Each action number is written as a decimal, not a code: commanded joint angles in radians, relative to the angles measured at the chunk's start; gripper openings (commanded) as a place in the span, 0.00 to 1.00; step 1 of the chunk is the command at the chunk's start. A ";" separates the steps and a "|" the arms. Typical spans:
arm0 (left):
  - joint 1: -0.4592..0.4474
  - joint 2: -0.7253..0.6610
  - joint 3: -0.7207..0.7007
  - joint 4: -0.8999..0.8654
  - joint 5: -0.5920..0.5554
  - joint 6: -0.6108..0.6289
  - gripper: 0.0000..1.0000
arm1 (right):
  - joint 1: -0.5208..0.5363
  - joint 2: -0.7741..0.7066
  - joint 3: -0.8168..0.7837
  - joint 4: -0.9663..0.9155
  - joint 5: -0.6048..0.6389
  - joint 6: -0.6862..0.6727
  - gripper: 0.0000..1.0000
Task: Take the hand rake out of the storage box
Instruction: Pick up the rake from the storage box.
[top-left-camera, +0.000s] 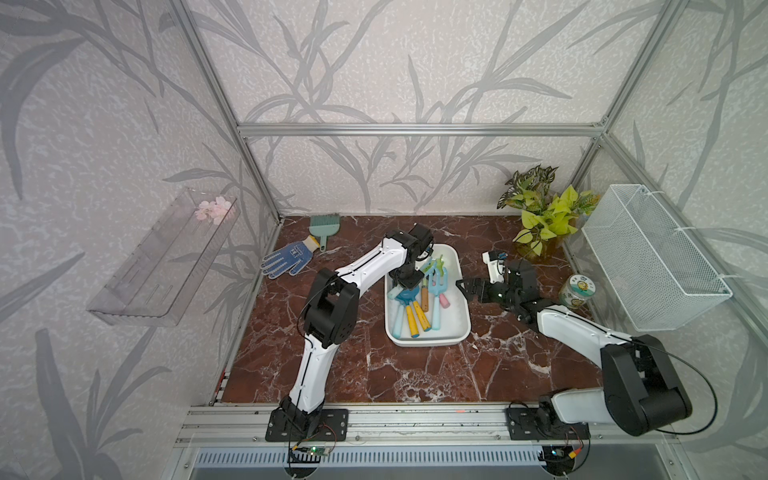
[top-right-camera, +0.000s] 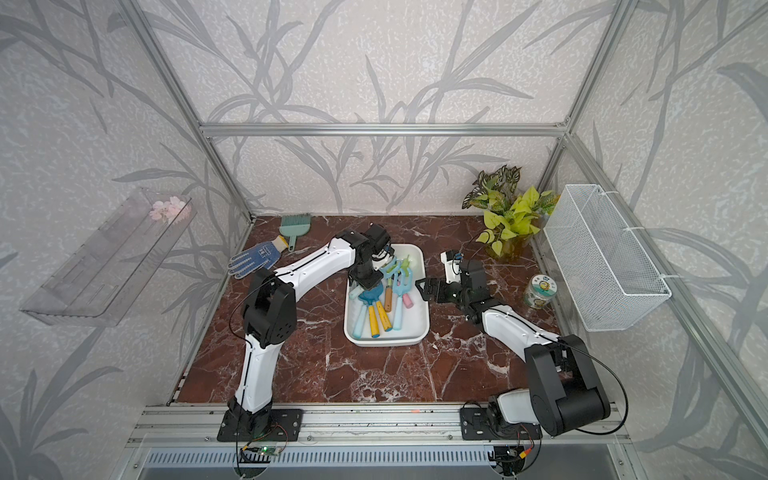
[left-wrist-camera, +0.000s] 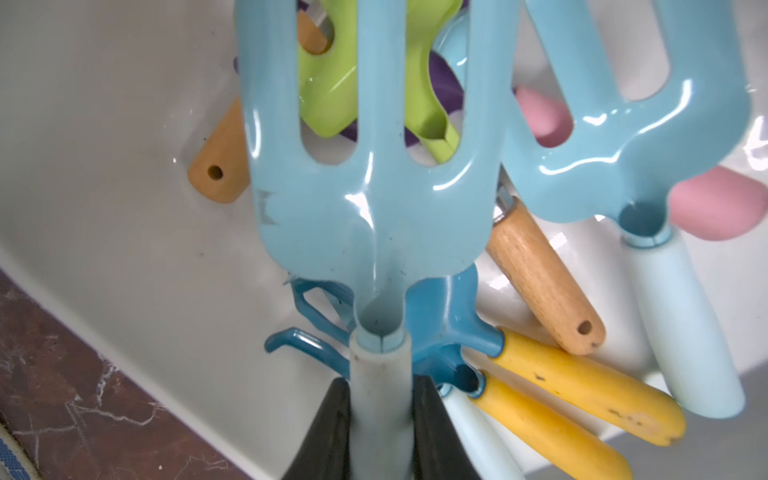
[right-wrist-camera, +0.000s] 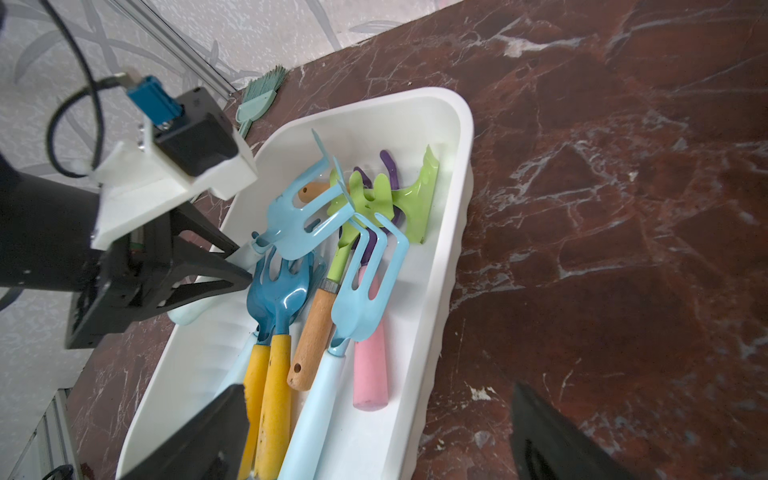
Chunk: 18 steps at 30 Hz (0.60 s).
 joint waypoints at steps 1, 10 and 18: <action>-0.004 -0.069 -0.010 -0.079 0.016 -0.060 0.16 | 0.004 -0.007 0.022 0.015 -0.004 -0.008 0.98; 0.023 -0.193 -0.097 0.053 -0.084 -0.183 0.13 | 0.004 -0.008 0.019 0.021 -0.005 -0.005 0.98; 0.128 -0.336 -0.236 0.229 -0.108 -0.317 0.12 | 0.005 0.001 0.018 0.042 -0.019 0.010 1.00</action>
